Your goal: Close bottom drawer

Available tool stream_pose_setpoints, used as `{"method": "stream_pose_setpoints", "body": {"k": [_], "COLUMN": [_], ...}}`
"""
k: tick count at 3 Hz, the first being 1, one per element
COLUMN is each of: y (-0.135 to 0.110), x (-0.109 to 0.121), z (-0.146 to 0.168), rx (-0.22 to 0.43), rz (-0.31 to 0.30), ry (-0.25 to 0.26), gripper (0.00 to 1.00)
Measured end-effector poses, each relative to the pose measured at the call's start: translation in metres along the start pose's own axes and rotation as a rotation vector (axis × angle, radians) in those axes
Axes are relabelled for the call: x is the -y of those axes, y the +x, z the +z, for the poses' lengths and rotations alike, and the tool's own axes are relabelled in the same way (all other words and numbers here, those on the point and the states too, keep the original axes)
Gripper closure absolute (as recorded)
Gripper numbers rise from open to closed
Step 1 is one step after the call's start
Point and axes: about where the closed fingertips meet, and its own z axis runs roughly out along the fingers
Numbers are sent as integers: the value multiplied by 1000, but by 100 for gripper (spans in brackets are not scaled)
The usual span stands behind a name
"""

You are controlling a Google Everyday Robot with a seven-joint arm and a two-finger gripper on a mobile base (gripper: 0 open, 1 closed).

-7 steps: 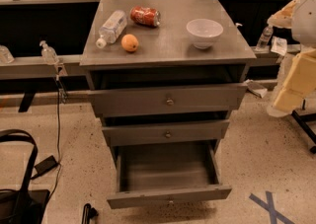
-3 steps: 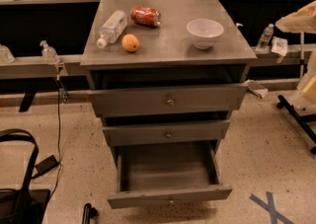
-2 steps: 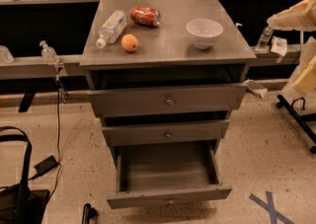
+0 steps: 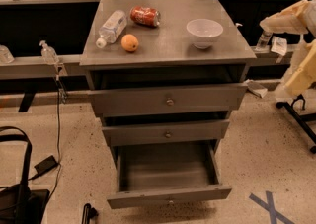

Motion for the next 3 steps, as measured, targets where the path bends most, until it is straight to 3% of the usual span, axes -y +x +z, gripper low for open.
{"method": "stream_pose_setpoints", "body": {"k": [1, 2, 3], "y": [-14, -7, 10], "x": [-6, -31, -46], "z": [34, 115, 168], "rx": [-19, -117, -207], "rz": [-55, -134, -198], "ry": [-26, -64, -38], "gripper": [0, 0, 0]}}
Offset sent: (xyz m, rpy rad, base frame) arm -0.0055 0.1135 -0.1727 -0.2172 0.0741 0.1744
